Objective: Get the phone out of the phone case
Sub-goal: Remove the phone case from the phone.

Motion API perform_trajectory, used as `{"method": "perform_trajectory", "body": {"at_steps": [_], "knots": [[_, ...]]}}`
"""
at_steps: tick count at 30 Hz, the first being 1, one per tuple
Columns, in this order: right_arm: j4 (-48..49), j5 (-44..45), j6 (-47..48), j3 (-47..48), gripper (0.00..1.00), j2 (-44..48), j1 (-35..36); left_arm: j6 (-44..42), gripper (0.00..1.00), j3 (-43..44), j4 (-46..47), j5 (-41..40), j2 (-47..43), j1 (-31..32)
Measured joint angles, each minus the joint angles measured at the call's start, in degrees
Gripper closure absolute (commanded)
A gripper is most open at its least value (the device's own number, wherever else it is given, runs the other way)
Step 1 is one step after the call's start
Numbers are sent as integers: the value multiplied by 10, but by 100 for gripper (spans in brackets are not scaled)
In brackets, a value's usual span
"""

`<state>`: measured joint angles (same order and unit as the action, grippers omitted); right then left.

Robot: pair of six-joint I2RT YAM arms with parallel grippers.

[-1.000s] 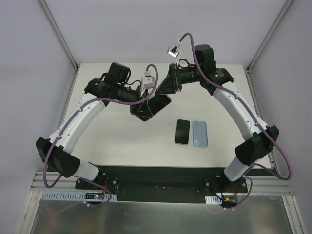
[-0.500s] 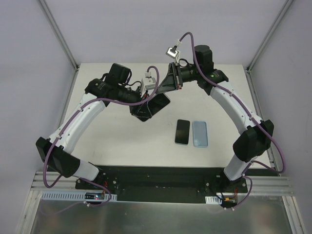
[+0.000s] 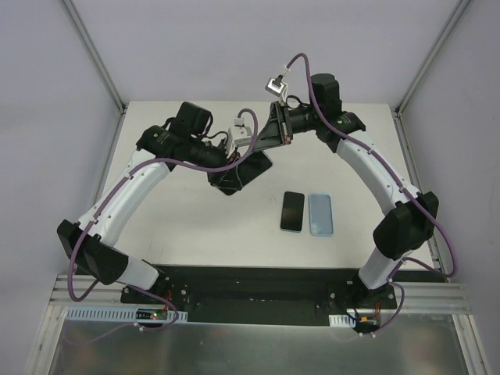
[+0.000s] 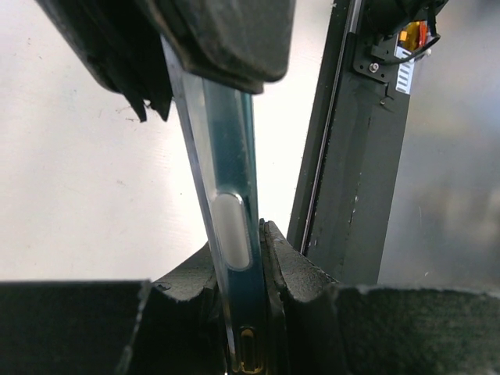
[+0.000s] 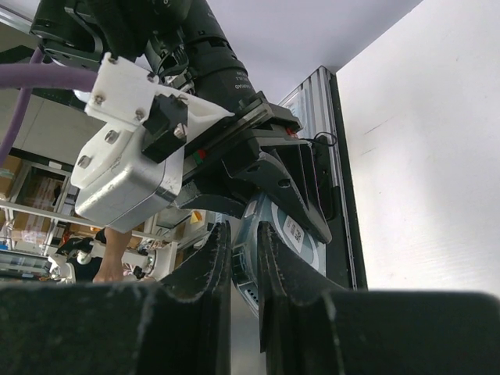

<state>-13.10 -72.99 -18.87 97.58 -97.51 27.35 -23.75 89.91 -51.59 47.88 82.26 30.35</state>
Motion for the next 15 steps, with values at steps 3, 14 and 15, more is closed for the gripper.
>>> {"method": "perform_trajectory", "body": {"at_steps": [3,14,15], "knots": [[-6,-1,-2,0,100,-1,0,-6,100,7,-11,-14,1,4],[-9,-14,-27,0,100,-24,-2,-30,100,29,-49,-63,14,15],[-10,-16,-32,0,100,-26,-3,-31,100,31,-52,-67,16,16]]}}
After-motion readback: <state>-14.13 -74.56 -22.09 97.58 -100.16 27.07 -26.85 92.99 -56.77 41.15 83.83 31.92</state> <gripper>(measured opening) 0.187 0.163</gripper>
